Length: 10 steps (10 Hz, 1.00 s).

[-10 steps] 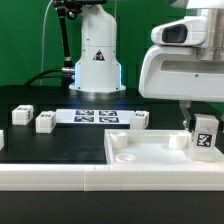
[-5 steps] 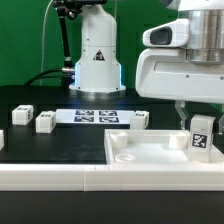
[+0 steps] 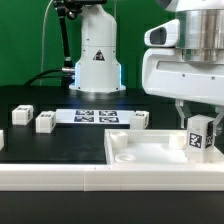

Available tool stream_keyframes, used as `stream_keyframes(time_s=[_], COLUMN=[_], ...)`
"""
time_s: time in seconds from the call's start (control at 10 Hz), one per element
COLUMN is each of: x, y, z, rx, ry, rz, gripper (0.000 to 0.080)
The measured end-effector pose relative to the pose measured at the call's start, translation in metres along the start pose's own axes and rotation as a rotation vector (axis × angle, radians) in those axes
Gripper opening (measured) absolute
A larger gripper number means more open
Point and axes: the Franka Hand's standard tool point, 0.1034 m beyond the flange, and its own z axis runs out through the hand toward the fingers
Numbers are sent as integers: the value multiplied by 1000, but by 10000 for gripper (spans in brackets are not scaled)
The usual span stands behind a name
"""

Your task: Assemble one leg

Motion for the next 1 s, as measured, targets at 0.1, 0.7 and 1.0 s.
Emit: stream_keyframes(time_s=[0.1, 0.7, 1.0], x=[0, -2, -2], y=[1, 1, 1], z=[0, 0, 0], rx=[6, 23, 22], ry=[0, -11, -11], rz=[100, 527, 425], gripper=[290, 290, 541])
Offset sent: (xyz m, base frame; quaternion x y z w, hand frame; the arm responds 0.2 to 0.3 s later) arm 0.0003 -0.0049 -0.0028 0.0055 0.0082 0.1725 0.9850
